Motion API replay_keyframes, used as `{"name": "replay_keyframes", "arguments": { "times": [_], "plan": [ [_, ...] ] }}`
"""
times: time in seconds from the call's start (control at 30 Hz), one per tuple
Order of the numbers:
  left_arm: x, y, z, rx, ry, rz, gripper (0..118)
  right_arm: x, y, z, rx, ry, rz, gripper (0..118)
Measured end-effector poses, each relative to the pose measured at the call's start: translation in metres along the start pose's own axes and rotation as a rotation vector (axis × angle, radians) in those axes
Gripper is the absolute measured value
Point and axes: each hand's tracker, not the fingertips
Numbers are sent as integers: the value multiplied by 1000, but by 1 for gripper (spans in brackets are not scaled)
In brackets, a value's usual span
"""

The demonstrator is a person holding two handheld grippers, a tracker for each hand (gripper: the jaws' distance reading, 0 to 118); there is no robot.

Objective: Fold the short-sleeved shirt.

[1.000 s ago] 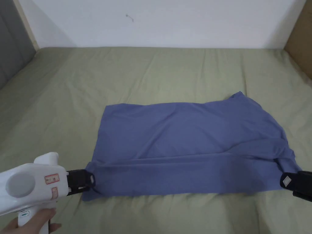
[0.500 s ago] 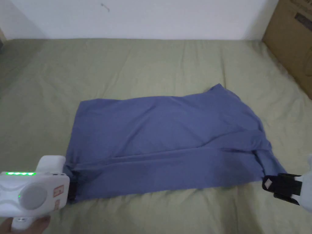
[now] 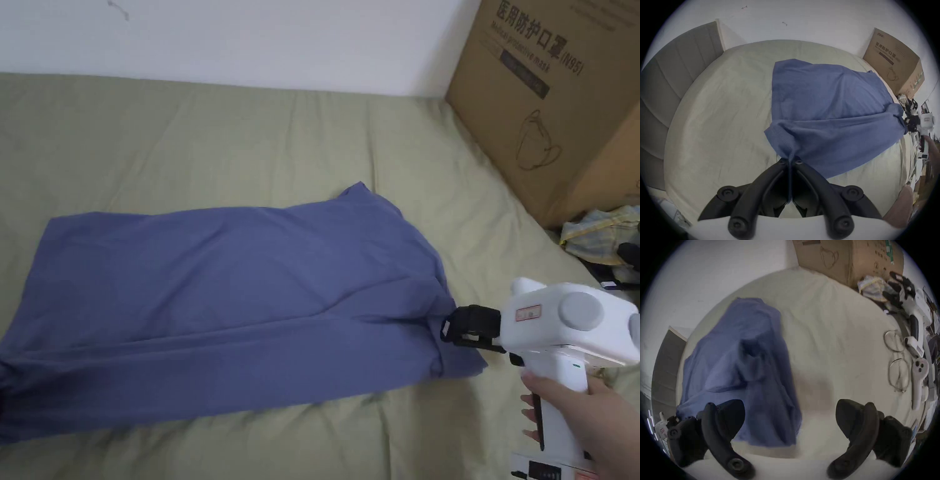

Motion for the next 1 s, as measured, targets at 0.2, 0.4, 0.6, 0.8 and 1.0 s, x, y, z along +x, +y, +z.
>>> {"name": "replay_keyframes", "arguments": {
  "times": [0.2, 0.4, 0.6, 0.8, 1.0],
  "plan": [
    [-3, -4, -7, -31, -20, 30, 2, -7, -13, -5, -23, -24, 219, 62],
    [-10, 0, -4, -33, -35, 39, 2, -8, -18, 31, -42, 52, 197, 3],
    [-24, 10, 28, -30, -46, -36, 2, 6, -33, 88, -50, 78, 186, 3],
    [-42, -19, 68, -102, -101, -50, 2, 15, -100, 129, -106, 103, 174, 3],
    [-51, -80, 57, -173, -146, -13, 2, 27, -157, 108, -158, 74, 152, 3]
  ]
}}
